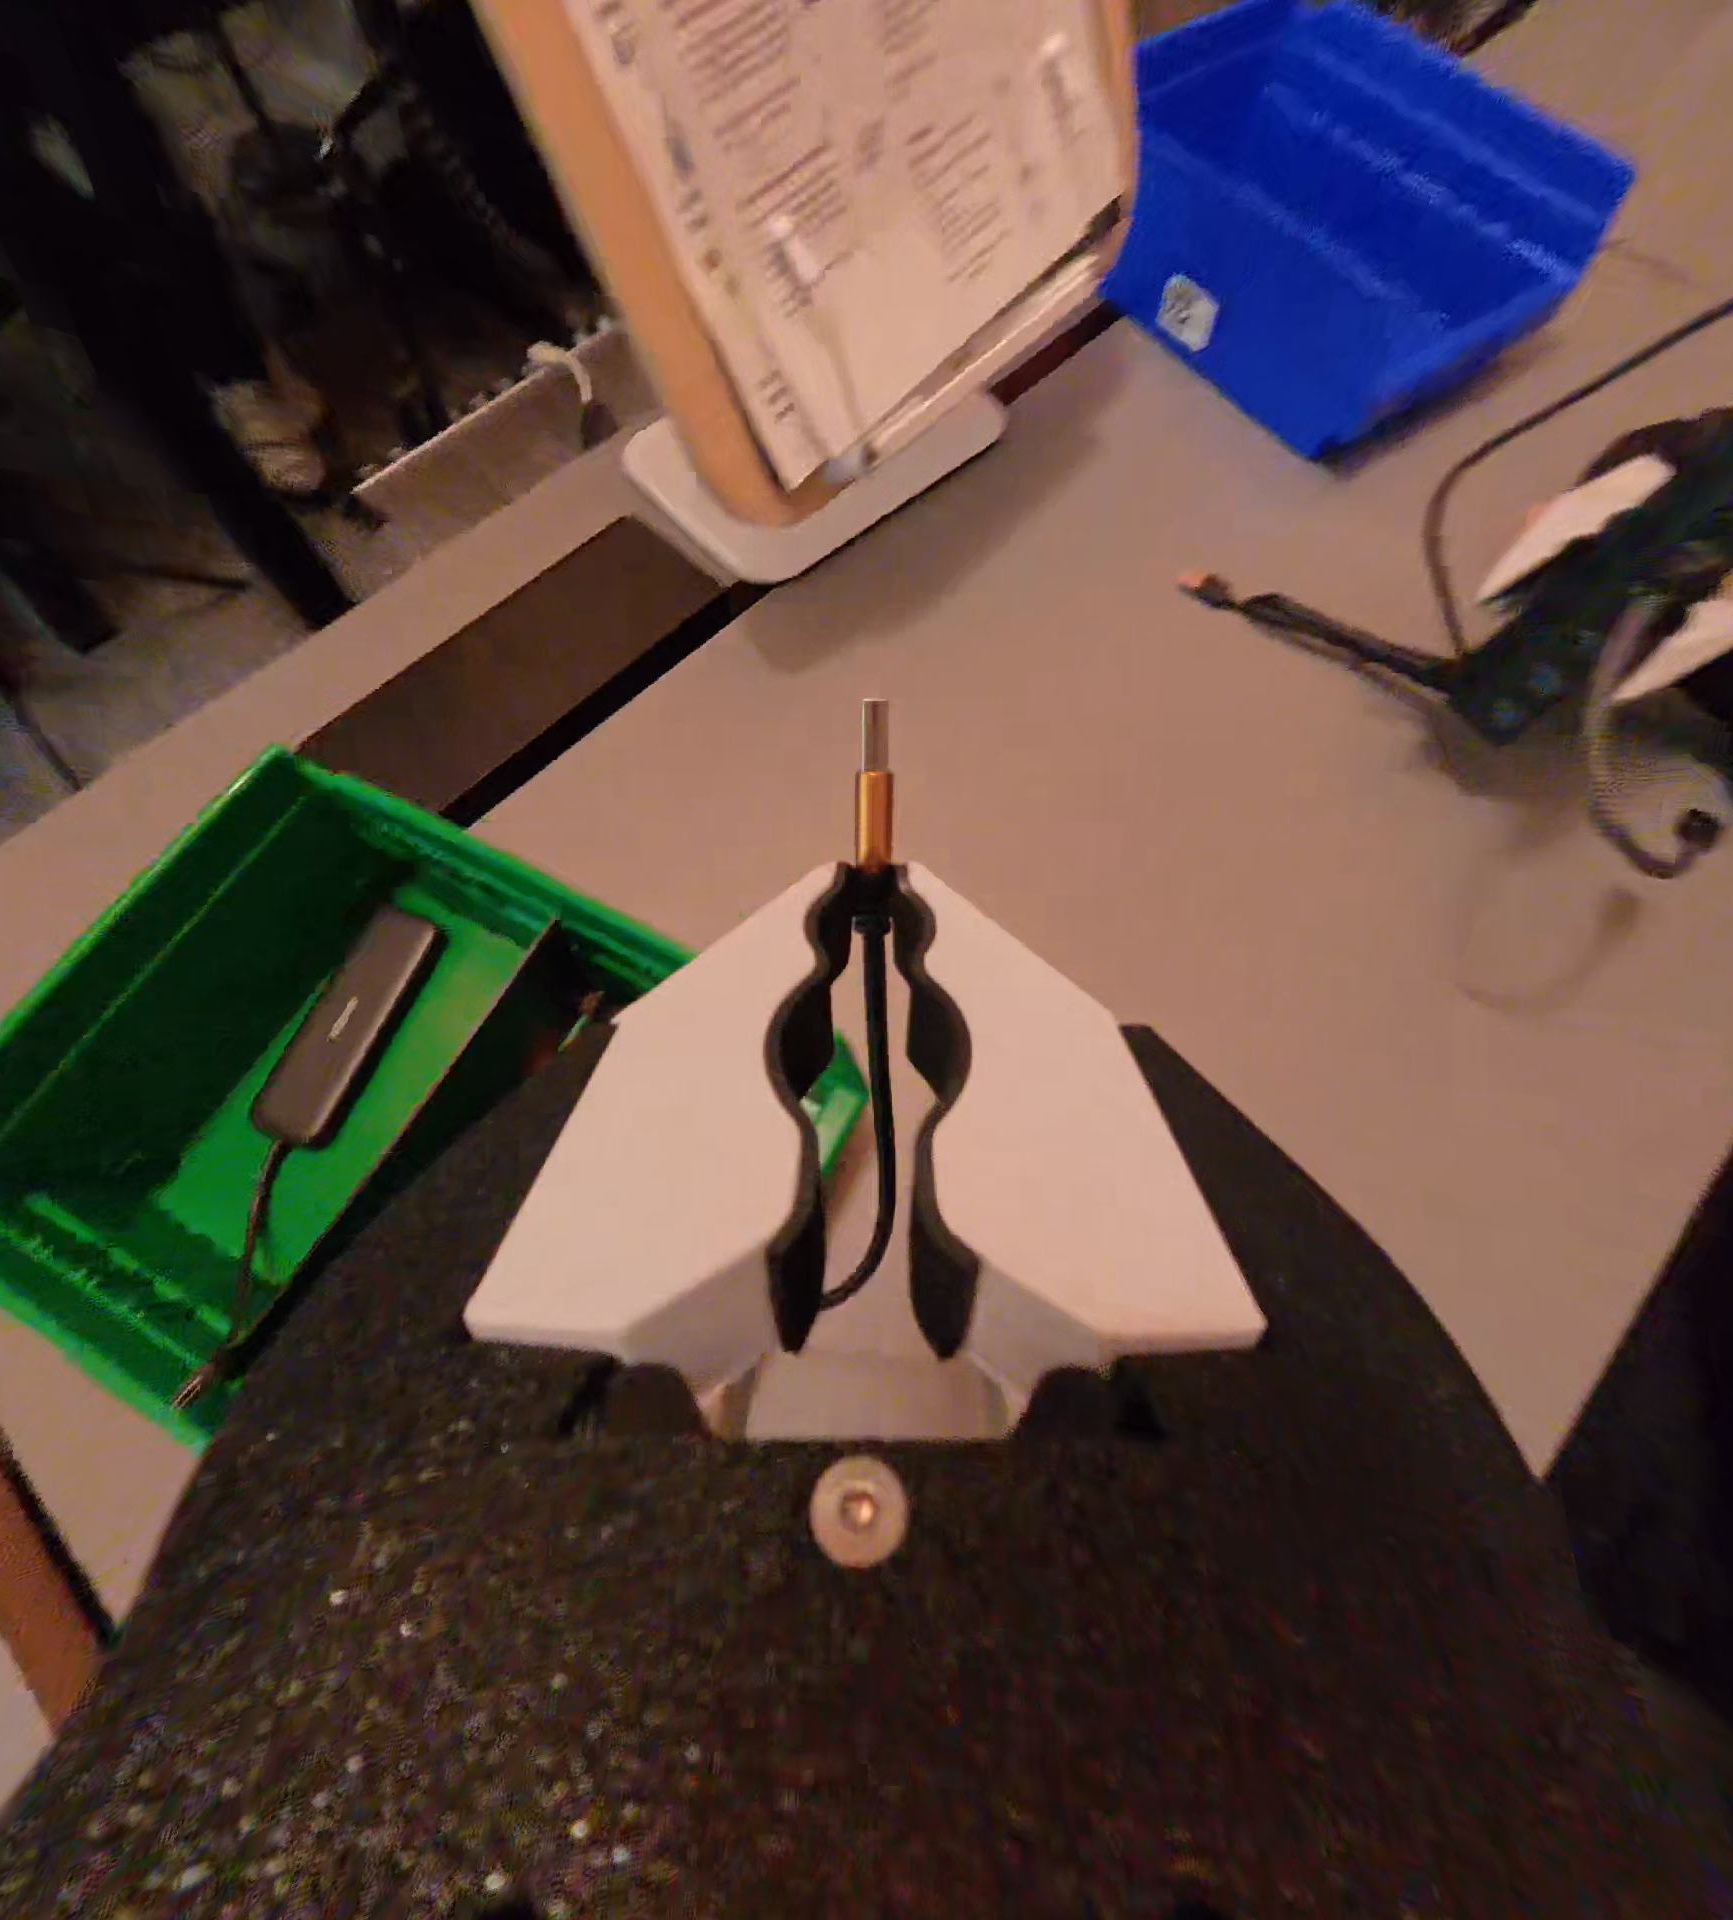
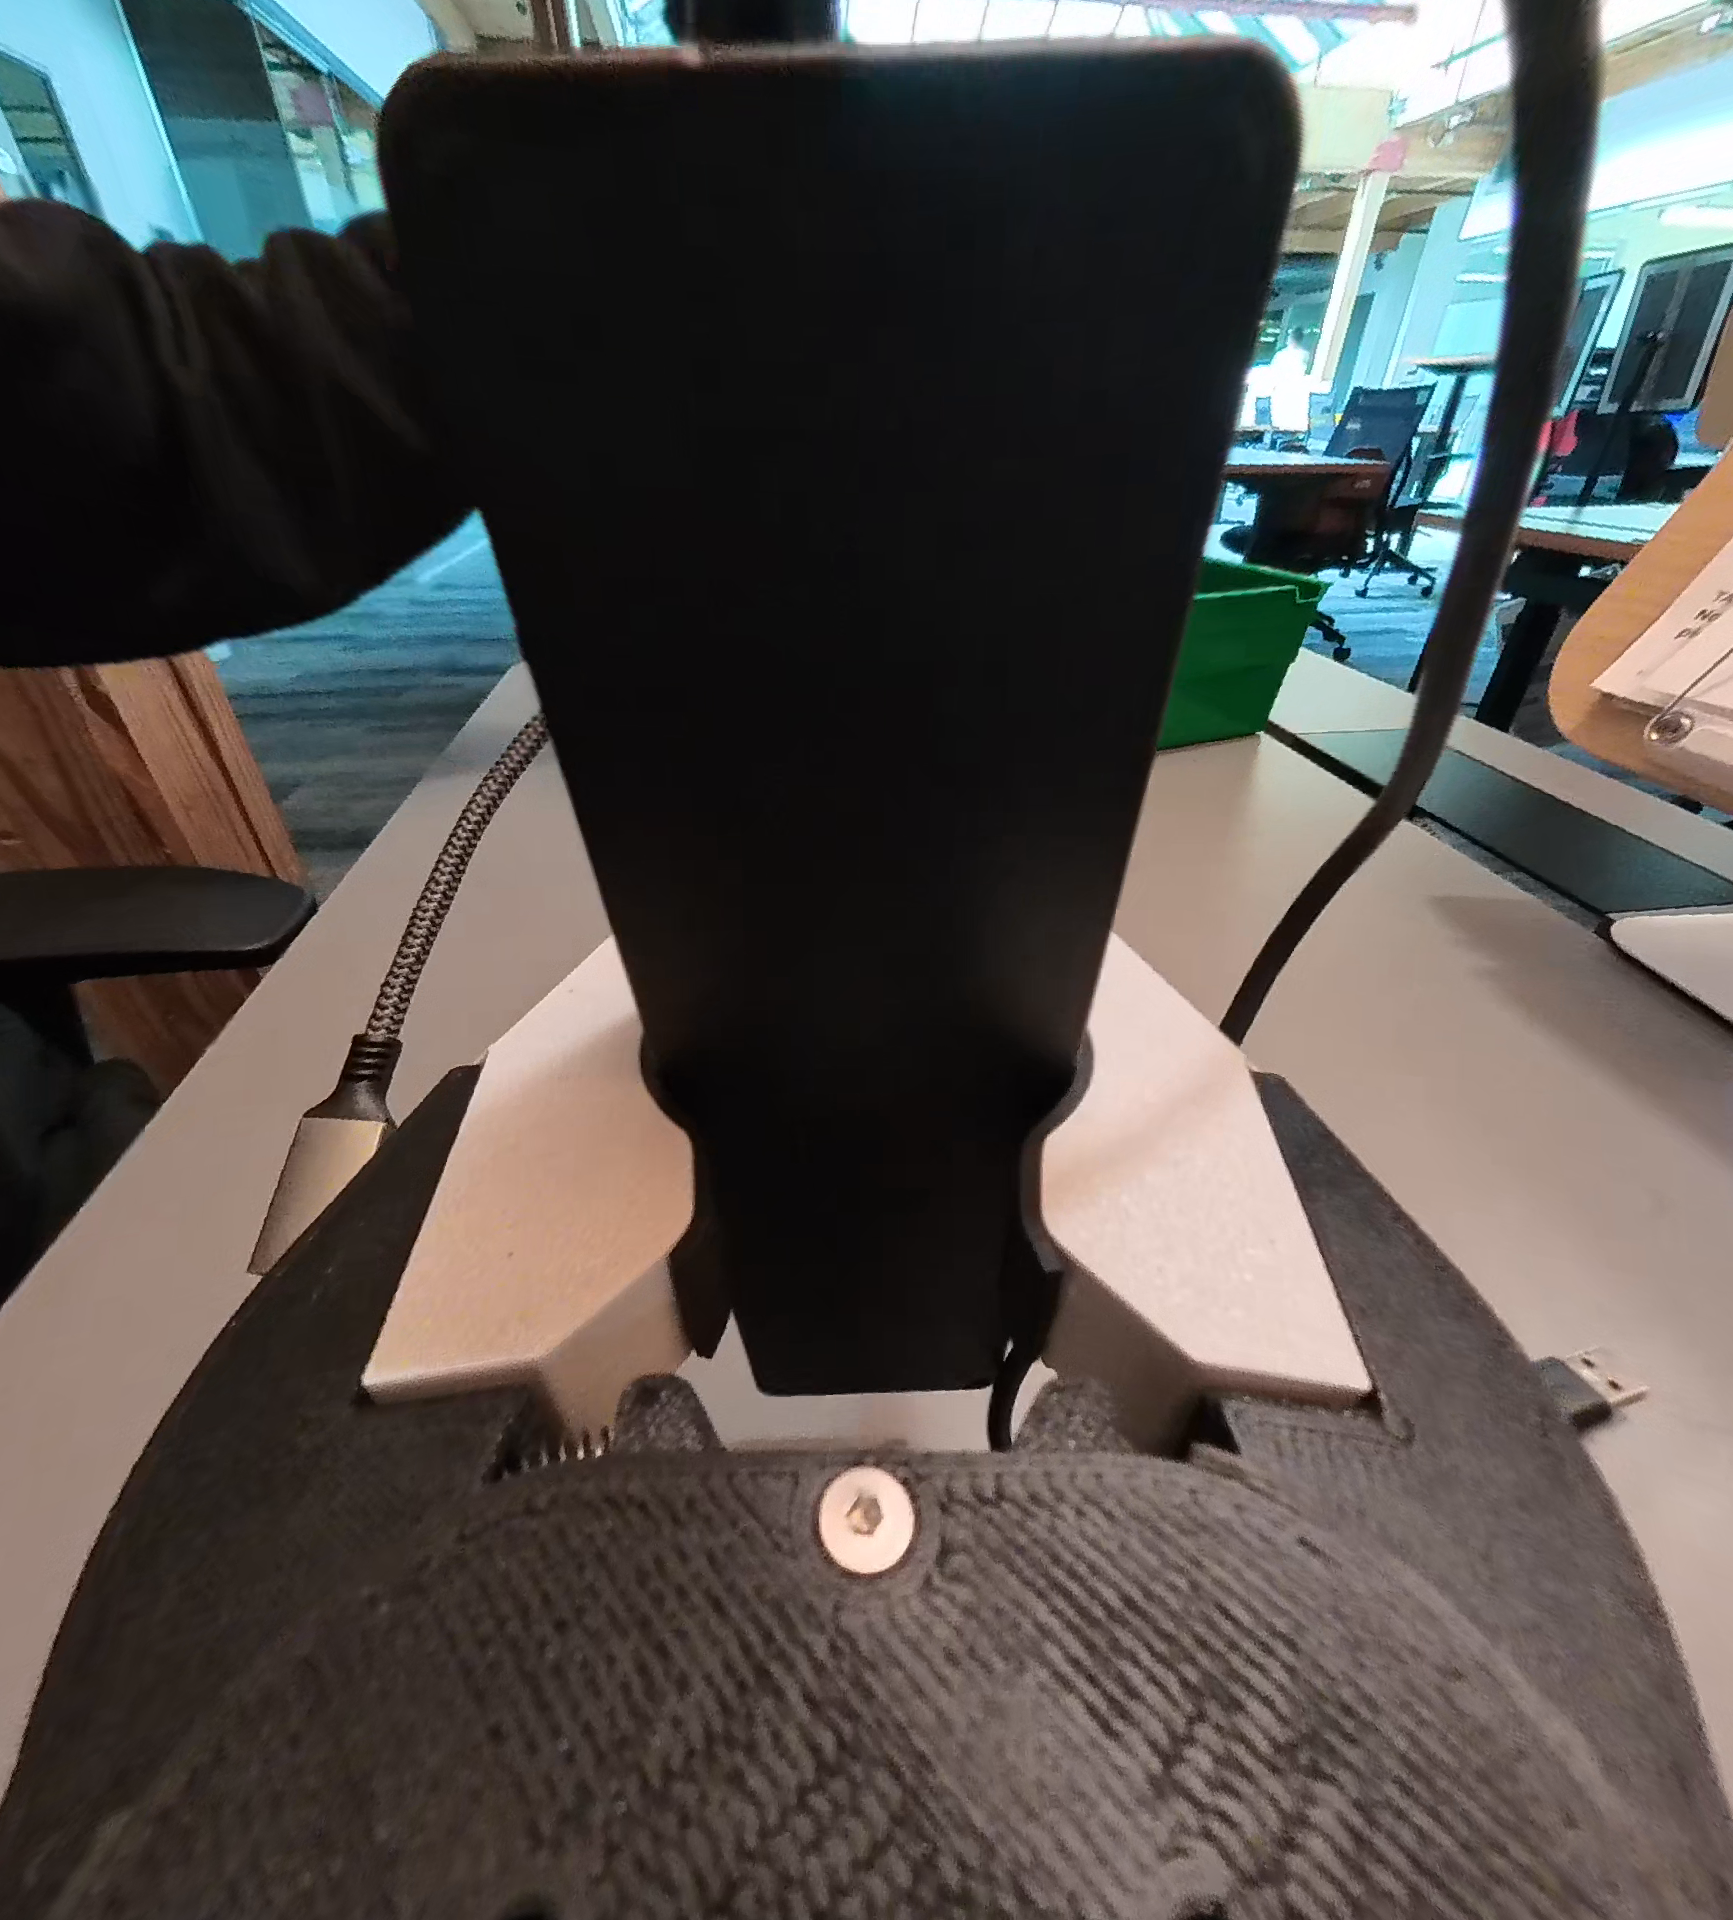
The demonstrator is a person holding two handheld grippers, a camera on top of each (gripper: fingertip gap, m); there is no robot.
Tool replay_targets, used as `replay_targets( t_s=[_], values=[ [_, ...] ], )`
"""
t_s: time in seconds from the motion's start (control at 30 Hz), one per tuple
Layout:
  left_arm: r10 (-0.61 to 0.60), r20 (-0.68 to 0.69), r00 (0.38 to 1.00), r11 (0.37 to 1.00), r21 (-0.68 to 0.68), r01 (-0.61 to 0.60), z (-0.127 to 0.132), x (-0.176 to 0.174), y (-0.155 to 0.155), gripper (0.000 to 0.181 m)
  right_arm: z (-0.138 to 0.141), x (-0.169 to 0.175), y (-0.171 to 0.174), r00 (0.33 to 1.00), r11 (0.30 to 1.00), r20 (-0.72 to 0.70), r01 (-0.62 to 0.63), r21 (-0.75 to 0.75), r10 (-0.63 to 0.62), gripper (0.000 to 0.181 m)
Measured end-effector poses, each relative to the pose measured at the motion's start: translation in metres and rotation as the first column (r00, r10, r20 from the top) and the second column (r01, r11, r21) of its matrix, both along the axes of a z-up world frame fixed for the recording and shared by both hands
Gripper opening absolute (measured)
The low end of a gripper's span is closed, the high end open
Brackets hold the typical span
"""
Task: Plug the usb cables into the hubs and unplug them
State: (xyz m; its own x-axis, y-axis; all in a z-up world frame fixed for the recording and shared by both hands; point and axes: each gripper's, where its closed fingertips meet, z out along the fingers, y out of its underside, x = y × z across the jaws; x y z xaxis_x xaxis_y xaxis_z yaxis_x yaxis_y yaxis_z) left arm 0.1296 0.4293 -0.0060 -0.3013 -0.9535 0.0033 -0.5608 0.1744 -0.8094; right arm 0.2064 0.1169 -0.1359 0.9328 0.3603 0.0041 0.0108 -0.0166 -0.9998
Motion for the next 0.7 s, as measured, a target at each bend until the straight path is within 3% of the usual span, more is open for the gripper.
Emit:
replay_targets(
  t_s=[0.03, 0.1, 0.2, 0.37, 0.57, 0.63, 0.7],
  values=[
    [-0.074, 0.005, 0.997, 0.997, -0.035, 0.075, 0.012, -0.006, -0.023, 0.005, 0.001, 0.0, -0.001, 1.0, 1.0, 0.003, 0.002, 0.005, -0.002, 0.062],
    [-0.237, -0.008, 0.971, 0.966, -0.109, 0.235, 0.026, -0.021, -0.071, 0.005, 0.003, 0.0, -0.002, 1.0, 1.0, 0.01, 0.004, 0.011, -0.004, 0.062],
    [-0.463, -0.056, 0.884, 0.869, -0.225, 0.441, 0.023, -0.04, -0.134, 0.005, 0.005, 0.0, -0.003, 1.0, 1.0, 0.021, 0.006, 0.015, -0.006, 0.062],
    [-0.76, -0.036, 0.649, 0.609, -0.389, 0.692, -0.013, -0.065, -0.199, 0.006, 0.011, -0.001, -0.007, 1.0, 0.999, 0.029, 0.003, 0.043, -0.004, 0.062],
    [-0.89, -0.113, 0.442, 0.421, -0.573, 0.703, -0.075, -0.07, -0.232, 0.005, 0.016, -0.002, -0.011, 0.999, 0.998, 0.036, -0.006, 0.057, 0.004, 0.062],
    [-0.906, -0.129, 0.404, 0.388, -0.639, 0.664, -0.092, -0.061, -0.241, 0.005, 0.018, -0.001, -0.012, 1.0, 0.998, 0.029, -0.009, 0.067, 0.007, 0.062],
    [-0.9, -0.154, 0.407, 0.393, -0.689, 0.609, -0.111, -0.043, -0.244, 0.005, 0.019, -0.001, -0.014, 1.0, 0.997, 0.029, -0.007, 0.071, 0.005, 0.062]
  ],
)
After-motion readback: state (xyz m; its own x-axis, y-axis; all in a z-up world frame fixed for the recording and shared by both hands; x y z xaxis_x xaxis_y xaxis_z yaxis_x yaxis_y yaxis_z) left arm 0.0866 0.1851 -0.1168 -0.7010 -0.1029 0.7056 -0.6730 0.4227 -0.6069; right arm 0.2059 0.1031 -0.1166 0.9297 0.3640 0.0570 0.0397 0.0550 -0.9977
